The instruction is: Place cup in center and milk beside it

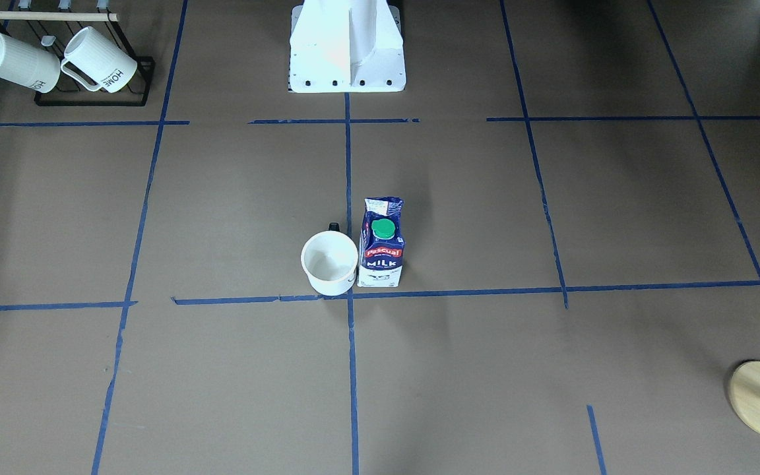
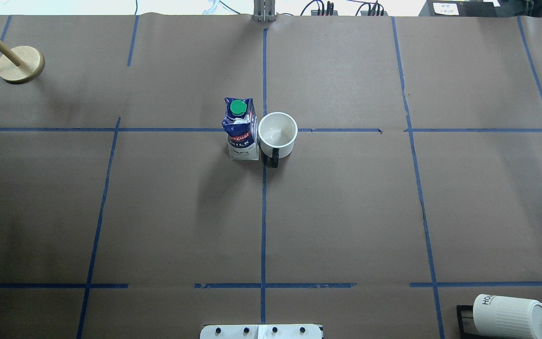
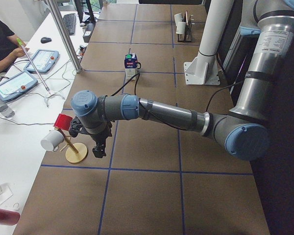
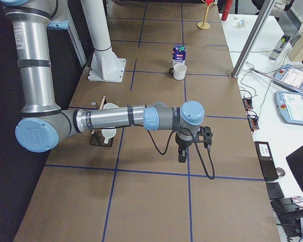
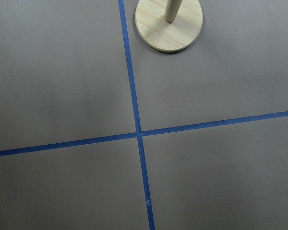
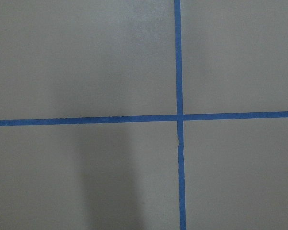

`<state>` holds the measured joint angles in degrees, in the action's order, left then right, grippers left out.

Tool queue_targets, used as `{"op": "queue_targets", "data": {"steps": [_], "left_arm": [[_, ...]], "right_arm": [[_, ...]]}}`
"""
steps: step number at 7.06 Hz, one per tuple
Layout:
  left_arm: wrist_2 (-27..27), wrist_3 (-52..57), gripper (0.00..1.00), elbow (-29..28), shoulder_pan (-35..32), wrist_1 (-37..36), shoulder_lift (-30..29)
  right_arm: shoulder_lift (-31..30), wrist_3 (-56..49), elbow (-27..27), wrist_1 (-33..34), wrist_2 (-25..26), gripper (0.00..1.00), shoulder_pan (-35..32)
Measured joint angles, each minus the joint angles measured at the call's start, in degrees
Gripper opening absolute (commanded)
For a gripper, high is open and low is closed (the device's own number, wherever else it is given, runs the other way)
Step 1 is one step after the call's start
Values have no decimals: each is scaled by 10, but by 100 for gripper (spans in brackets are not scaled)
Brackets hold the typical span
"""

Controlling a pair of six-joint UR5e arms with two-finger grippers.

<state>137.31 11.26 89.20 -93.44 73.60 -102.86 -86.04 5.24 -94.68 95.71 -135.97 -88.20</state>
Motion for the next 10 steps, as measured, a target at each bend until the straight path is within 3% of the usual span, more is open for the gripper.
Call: {"op": "queue_targets", "data": {"steps": [4,10], "left_arm": [[-4,-10,100,-20,0,131,53],[-8,-7,100,-28,-1,139,64]], "right_arm": [[3,0,-5,-1,-2,100,6],[4,-2,-3,-20,-2,100,25]]}}
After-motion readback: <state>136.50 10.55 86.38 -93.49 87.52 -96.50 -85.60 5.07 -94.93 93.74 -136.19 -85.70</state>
